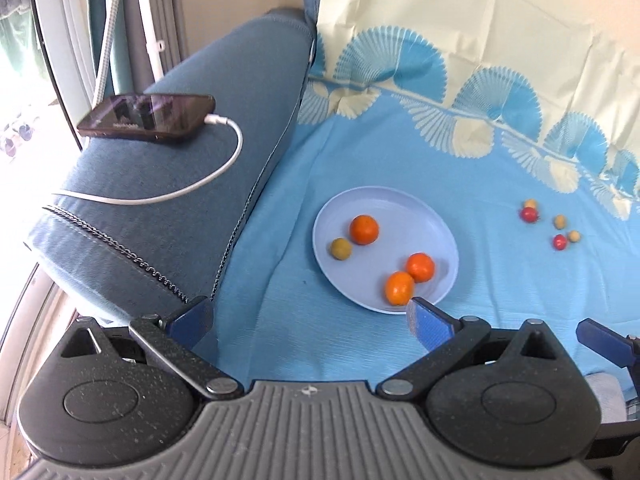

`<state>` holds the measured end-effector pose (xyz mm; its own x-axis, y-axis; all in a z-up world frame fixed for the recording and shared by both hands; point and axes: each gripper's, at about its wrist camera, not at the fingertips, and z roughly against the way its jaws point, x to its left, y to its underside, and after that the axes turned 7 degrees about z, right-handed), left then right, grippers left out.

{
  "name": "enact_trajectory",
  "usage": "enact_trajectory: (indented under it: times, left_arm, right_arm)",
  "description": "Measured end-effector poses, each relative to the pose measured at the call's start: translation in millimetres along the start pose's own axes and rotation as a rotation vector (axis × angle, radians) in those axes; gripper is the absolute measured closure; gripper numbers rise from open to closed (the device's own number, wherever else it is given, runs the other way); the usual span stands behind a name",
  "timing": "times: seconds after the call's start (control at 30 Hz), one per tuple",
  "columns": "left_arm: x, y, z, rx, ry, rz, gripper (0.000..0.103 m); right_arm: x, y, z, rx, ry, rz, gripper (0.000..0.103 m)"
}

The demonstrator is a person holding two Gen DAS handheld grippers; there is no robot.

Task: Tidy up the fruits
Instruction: 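Open both tools over the plate and lift them away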

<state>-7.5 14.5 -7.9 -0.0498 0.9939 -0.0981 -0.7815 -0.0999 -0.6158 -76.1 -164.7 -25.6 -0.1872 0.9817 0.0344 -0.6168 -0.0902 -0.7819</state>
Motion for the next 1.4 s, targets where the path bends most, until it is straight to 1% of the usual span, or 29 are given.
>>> enact_trajectory:
  times: [0.27,0.57,0.93,1.4]
  left_arm:
    - [-9.5,15.1,42.3,-0.075,0.027,-0.022,0.0]
    - [-15.7,21.7,62.3,-0.11,0.037,-0.04,0.0]
    - [-20.4,24.9,64.1,-0.109,0.033,-0.053,0.0]
    - [-19.2,23.8,50.0,-0.079,0.024,-0.056,0.0]
  right_arm:
    - [5.0,8.5,39.0,-0.078,0.02,-0.001,0.002]
    - [3.8,14.1,60.3,-0.122,0.032,-0.014,0.001]
    - [0.6,17.1,65.3,-0.134,0.033,-0.031,0.001]
    - [1.2,15.3,59.2,-0.112,0.027,-0.04,0.001]
